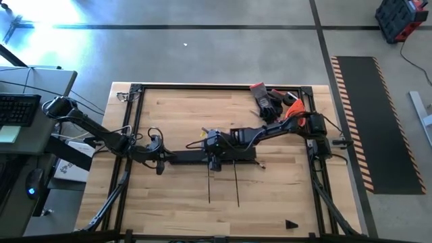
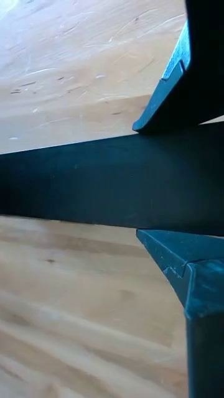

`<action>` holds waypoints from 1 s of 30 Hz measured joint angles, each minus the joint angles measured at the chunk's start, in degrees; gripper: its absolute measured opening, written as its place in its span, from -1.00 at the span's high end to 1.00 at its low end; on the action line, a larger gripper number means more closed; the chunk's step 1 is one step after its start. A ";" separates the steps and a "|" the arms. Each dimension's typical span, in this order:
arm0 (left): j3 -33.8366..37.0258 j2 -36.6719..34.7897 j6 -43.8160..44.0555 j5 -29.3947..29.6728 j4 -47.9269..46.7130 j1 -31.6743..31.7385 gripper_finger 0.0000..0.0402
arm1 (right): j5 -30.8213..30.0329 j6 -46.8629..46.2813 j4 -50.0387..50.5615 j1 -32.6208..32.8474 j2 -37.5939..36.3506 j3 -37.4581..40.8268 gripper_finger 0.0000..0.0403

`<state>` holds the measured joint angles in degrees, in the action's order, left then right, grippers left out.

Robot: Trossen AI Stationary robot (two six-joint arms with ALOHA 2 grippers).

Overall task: Ziptie cables
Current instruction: Close the black cable duct

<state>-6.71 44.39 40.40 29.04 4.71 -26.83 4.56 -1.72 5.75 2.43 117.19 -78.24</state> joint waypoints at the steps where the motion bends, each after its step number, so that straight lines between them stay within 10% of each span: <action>1: 0.05 -0.01 0.00 0.02 0.20 0.00 1.00 | 0.03 -0.01 -0.49 0.17 0.00 0.00 -0.05; 30: 0.78 3.24 -5.08 1.98 8.10 0.02 1.00 | -2.91 -1.92 0.86 1.01 -0.17 -0.02 -0.05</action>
<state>-5.93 47.63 35.33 31.02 12.81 -26.81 1.65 -3.64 6.61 3.44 117.01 -78.26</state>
